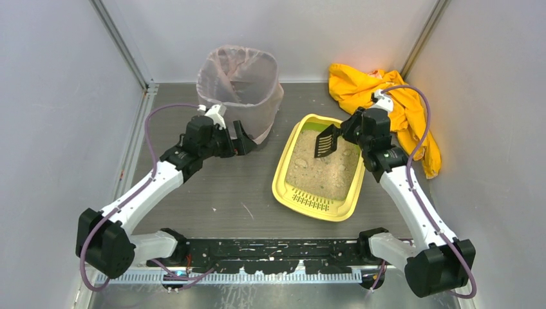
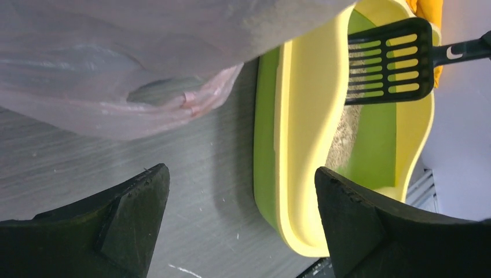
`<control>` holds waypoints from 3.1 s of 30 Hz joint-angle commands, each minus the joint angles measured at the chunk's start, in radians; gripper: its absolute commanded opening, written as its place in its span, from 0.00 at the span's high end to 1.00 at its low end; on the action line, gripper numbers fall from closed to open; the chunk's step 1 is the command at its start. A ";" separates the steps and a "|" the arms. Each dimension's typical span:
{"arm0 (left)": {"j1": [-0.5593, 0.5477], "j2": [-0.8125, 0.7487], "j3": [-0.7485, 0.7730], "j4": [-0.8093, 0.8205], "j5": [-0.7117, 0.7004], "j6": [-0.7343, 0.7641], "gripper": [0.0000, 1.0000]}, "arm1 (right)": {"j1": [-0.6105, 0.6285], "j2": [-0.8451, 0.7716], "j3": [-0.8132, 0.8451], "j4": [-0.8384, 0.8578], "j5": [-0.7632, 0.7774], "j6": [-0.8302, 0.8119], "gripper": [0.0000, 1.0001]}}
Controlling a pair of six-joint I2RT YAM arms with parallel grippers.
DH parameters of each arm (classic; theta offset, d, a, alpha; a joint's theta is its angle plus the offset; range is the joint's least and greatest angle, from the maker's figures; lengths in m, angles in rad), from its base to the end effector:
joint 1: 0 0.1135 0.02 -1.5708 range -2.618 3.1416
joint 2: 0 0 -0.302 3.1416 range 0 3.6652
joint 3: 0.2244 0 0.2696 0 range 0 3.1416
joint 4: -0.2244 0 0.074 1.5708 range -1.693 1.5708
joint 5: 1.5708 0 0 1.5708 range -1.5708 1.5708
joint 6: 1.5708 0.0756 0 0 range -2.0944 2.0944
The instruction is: Clean the litter box
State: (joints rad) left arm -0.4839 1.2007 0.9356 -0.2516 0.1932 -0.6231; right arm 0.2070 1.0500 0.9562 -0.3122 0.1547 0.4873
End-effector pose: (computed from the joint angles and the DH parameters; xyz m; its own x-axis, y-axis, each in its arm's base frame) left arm 0.2668 -0.1566 0.3109 -0.7078 -0.2750 -0.6507 0.2356 0.7765 -0.5844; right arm 0.2702 0.0448 0.3518 -0.3717 0.3947 -0.8403 0.1240 0.9181 0.3764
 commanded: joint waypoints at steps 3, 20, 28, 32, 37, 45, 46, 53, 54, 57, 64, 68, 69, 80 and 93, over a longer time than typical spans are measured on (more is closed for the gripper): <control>0.001 0.101 0.008 0.219 -0.033 0.042 0.06 | -0.003 0.032 -0.011 0.149 0.083 -0.031 0.99; 0.001 0.123 -0.027 0.187 -0.086 0.066 0.05 | 0.019 0.114 0.055 0.107 0.076 -0.090 0.99; 0.001 0.100 -0.029 0.171 -0.092 0.059 0.05 | 0.089 0.146 0.060 0.070 0.049 -0.123 0.99; 0.001 0.110 -0.026 0.173 -0.073 0.057 0.04 | 0.122 0.171 0.017 0.098 0.040 -0.108 0.99; 0.003 0.131 -0.024 0.186 -0.050 0.057 0.03 | 0.127 0.183 -0.069 0.155 -0.003 -0.080 0.99; 0.016 0.169 -0.025 0.211 0.003 0.042 0.03 | 0.127 0.166 -0.149 0.192 -0.039 -0.061 0.99; 0.017 0.173 -0.024 0.214 0.010 0.040 0.03 | 0.127 0.166 -0.161 0.199 -0.056 -0.056 0.99; 0.027 0.184 -0.026 0.223 0.029 0.033 0.03 | 0.127 0.107 -0.227 0.198 -0.115 -0.042 0.99; 0.027 0.187 -0.026 0.226 0.034 0.030 0.03 | 0.127 0.109 -0.231 0.200 -0.130 -0.036 0.99; 0.029 0.199 -0.026 0.237 0.052 0.021 0.03 | 0.128 0.122 -0.260 0.240 -0.204 -0.004 0.99; 0.033 0.211 -0.024 0.244 0.071 0.013 0.03 | 0.127 0.117 -0.292 0.287 -0.255 0.068 0.99; 0.034 0.218 -0.026 0.245 0.079 0.007 0.03 | 0.126 0.096 -0.278 0.268 -0.255 0.093 0.99; 0.034 0.220 -0.026 0.246 0.082 0.005 0.03 | 0.123 0.090 -0.273 0.258 -0.260 0.103 0.99; 0.034 0.231 -0.042 0.302 0.111 -0.040 0.04 | 0.118 -0.004 -0.452 0.462 -0.177 0.374 0.99; 0.034 0.215 -0.058 0.317 0.106 -0.055 0.05 | 0.120 -0.145 -0.540 0.519 -0.056 0.416 0.99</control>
State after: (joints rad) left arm -0.4561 1.4345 0.8795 0.0055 0.2909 -0.6735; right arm 0.3176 0.9833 0.3901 0.2081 0.0685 0.8970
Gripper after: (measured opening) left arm 0.956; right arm 0.214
